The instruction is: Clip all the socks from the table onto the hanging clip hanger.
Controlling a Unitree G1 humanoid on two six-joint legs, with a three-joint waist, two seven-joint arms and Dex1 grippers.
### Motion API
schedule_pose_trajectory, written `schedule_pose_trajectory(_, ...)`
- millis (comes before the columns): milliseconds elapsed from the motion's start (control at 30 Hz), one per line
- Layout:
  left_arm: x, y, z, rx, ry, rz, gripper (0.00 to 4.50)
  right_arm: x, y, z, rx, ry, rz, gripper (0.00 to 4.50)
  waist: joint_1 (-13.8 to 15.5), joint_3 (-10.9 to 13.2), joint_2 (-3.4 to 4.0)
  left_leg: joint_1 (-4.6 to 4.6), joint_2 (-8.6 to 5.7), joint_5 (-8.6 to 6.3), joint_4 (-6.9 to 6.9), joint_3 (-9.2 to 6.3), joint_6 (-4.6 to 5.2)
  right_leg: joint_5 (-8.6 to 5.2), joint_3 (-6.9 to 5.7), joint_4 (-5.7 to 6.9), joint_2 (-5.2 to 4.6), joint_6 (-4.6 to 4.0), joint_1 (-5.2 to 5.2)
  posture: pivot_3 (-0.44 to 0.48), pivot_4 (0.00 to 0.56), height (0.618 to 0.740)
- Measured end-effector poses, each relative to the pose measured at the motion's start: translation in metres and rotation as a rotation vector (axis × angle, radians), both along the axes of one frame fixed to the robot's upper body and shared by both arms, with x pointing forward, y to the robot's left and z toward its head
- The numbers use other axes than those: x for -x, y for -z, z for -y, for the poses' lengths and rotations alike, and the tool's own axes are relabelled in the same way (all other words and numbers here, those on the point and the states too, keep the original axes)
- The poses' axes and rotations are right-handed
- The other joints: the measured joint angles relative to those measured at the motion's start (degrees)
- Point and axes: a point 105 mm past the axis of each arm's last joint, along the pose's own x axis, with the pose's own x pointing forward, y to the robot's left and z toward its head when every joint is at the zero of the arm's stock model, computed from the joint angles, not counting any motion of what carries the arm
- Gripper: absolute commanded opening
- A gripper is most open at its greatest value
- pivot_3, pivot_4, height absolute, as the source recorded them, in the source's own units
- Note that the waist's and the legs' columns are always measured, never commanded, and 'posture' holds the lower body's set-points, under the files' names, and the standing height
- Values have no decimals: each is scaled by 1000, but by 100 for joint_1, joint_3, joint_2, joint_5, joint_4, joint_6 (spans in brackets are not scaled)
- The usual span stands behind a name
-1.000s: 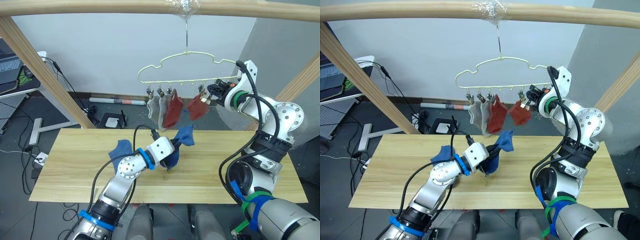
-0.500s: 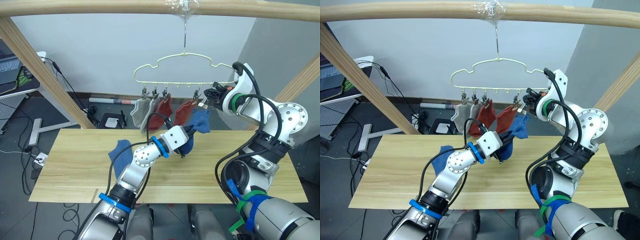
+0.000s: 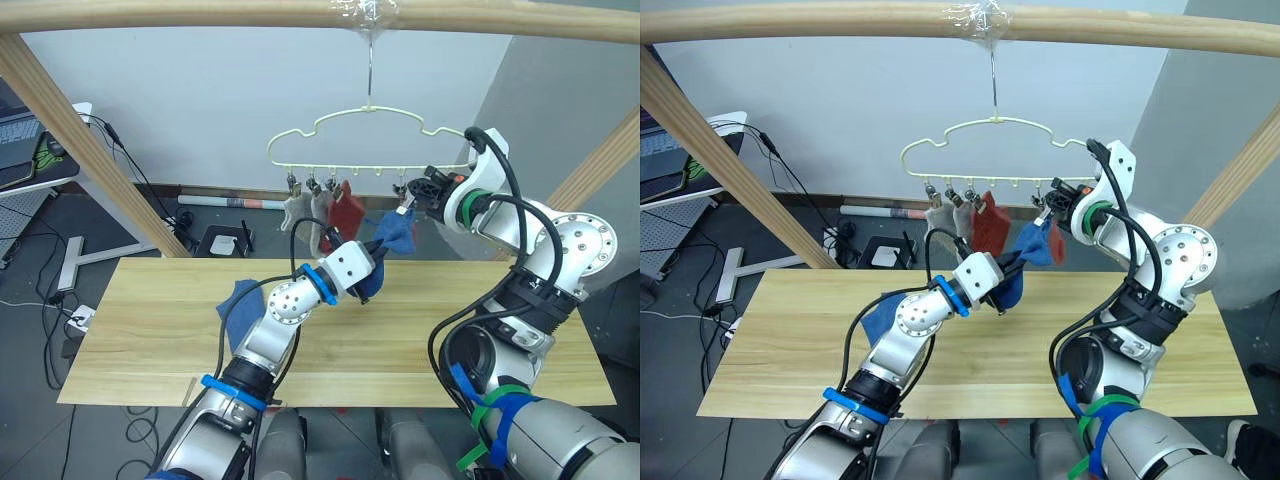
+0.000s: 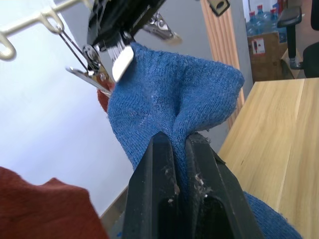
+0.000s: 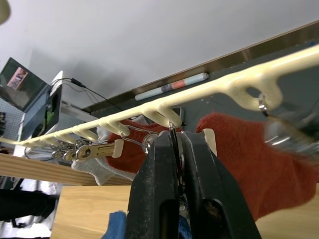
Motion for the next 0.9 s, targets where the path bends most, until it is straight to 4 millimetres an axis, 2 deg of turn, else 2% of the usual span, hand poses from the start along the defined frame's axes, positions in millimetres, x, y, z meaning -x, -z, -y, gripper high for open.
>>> schedule_pose_trajectory(167,2,-2,6,18,9,1,0,1,14,6,-19,24,-53,2847,-33,2,2,-4,0,0,-1,2,0,2,2,0,0,-2,-6,-61,241,740)
schedule_pose_trajectory(300,3,-4,8,26,14,3,0,2,11,8,-22,24,-39,4262,-149,2,3,-4,1,0,-4,2,0,1,3,3,1,-2,-9,-63,239,740)
schedule_pose_trajectory(333,3,-4,9,30,18,2,0,3,7,10,-23,15,-21,4451,-165,3,4,-5,1,0,-4,3,0,1,4,3,1,-2,-10,-63,239,740)
schedule_pose_trajectory(500,3,-3,11,37,18,-25,0,14,-15,14,-11,-70,111,4451,-219,3,4,-5,1,0,-4,4,1,-1,6,2,1,2,-10,-77,237,740)
schedule_pose_trajectory(533,2,-3,12,50,19,-41,645,17,-17,13,-8,-89,130,4500,-234,3,4,-6,1,0,-3,4,1,-2,6,2,1,2,-10,-77,237,740)
schedule_pose_trajectory(567,2,-3,14,65,21,-56,834,20,-17,14,-2,-102,147,4500,-234,3,4,-6,1,0,-3,3,1,-2,5,2,1,3,-9,-89,236,740)
schedule_pose_trajectory(733,1,-1,17,109,43,-138,2369,41,-14,25,141,-121,219,4500,-293,3,4,-10,0,-1,-2,7,1,-4,10,0,2,7,-12,-97,233,740)
schedule_pose_trajectory(833,1,0,18,115,59,-161,3271,44,-12,26,184,-92,249,4500,-345,3,5,-3,3,0,-2,8,2,-5,14,5,8,10,-14,-101,234,740)
schedule_pose_trajectory(900,2,1,18,109,64,-169,3918,48,0,32,280,-54,254,4500,-338,3,4,-2,5,1,-2,6,3,-6,13,4,10,11,-14,-101,234,740)
